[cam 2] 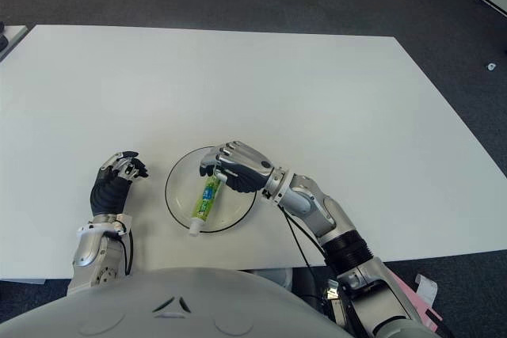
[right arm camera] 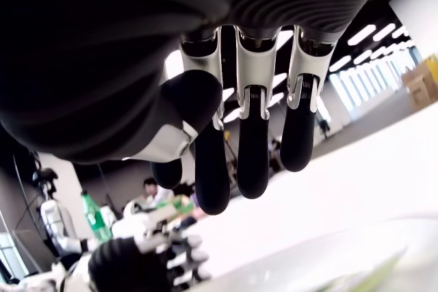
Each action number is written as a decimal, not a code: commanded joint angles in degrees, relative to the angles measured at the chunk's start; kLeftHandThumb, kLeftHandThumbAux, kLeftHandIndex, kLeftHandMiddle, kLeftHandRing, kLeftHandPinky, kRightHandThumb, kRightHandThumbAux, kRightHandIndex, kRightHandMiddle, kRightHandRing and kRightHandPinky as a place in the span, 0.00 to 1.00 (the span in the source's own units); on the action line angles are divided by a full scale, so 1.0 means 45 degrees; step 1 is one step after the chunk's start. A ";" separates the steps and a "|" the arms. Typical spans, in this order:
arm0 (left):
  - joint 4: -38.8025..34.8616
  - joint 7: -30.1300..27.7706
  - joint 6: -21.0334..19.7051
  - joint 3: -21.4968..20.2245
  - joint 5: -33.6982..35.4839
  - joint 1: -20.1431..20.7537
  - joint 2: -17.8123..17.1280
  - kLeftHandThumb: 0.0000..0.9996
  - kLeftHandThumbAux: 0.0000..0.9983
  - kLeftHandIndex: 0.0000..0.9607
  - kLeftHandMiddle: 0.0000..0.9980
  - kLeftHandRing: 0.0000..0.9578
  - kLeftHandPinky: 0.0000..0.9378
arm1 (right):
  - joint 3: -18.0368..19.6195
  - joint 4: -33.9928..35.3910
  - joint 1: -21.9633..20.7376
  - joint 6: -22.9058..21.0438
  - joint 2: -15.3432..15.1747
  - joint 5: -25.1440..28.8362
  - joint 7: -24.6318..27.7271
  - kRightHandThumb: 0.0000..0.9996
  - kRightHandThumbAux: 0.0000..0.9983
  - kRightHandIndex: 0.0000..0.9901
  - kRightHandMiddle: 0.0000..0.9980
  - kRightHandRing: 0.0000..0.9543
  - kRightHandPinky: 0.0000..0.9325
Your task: Put the toothpaste on the table into the plate.
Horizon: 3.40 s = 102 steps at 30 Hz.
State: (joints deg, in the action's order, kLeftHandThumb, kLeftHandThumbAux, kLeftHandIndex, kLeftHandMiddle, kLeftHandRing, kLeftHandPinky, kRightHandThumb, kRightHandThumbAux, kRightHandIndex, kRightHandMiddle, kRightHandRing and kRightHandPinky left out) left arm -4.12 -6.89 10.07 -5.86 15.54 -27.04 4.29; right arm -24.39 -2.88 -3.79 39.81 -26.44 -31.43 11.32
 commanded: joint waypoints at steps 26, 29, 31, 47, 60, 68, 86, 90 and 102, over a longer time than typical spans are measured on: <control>0.0133 -0.0088 -0.0345 -0.0016 -0.0142 -0.0175 -0.0142 0.71 0.72 0.45 0.58 0.60 0.58 | 0.0569 0.1553 0.0578 -0.1295 -0.0885 -0.0680 0.1263 0.33 0.54 0.00 0.00 0.02 0.12; 0.0118 0.0011 -0.0418 -0.0016 -0.0198 -0.0164 -0.0131 0.71 0.72 0.45 0.58 0.60 0.58 | 0.0560 0.1602 0.0619 -0.1471 -0.0841 -0.0574 0.1405 0.31 0.56 0.00 0.00 0.01 0.11; 0.0125 0.0060 -0.0439 -0.0020 -0.0245 -0.0149 -0.0129 0.71 0.72 0.45 0.58 0.60 0.58 | 0.0606 0.1662 0.0656 -0.1580 -0.0821 -0.0491 0.1445 0.30 0.58 0.00 0.00 0.00 0.11; 0.0004 0.0419 -0.0850 -0.0134 -0.0340 -0.0041 0.0019 0.71 0.72 0.45 0.58 0.60 0.59 | 0.2040 0.1402 0.2016 -0.2691 0.1985 0.3855 -0.0004 0.09 0.82 0.08 0.13 0.16 0.24; 0.0312 -0.0164 -0.0427 -0.0177 -0.0016 0.0032 -0.0139 0.71 0.72 0.45 0.57 0.59 0.59 | 0.3011 0.1169 0.2590 -0.3948 0.3819 0.7453 0.0044 0.09 0.91 0.34 0.34 0.37 0.43; 0.0373 -0.0238 -0.0371 -0.0103 -0.0154 0.0129 -0.0328 0.71 0.72 0.45 0.59 0.60 0.59 | 0.3490 0.1163 0.2967 -0.4873 0.4919 0.7900 -0.0723 0.10 0.93 0.39 0.42 0.45 0.50; 0.0860 -0.0530 -0.0155 -0.0191 0.0070 0.0355 -0.0464 0.71 0.72 0.45 0.60 0.60 0.58 | 0.3899 0.1698 0.3743 -0.6647 0.6301 0.7027 -0.2814 0.00 1.00 0.46 0.47 0.48 0.50; 0.0979 -0.0612 -0.0144 -0.0214 0.0108 0.0425 -0.0506 0.71 0.72 0.45 0.59 0.60 0.58 | 0.3994 0.1670 0.3730 -0.6969 0.6384 0.6996 -0.3035 0.00 1.00 0.49 0.48 0.51 0.52; 0.1419 -0.0900 0.0029 -0.0364 0.0443 0.0589 -0.0495 0.71 0.72 0.45 0.58 0.59 0.57 | 0.4423 -0.0001 0.3376 -0.6479 0.6187 0.6304 -0.3609 0.46 0.82 0.47 0.52 0.54 0.56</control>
State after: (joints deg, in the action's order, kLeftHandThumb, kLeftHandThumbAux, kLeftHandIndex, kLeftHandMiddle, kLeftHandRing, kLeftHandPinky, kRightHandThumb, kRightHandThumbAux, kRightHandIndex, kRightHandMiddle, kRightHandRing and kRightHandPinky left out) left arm 0.19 -10.42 11.40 -7.38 17.16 -23.98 1.99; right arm -5.23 -0.75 12.06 9.48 1.40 -2.19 -4.19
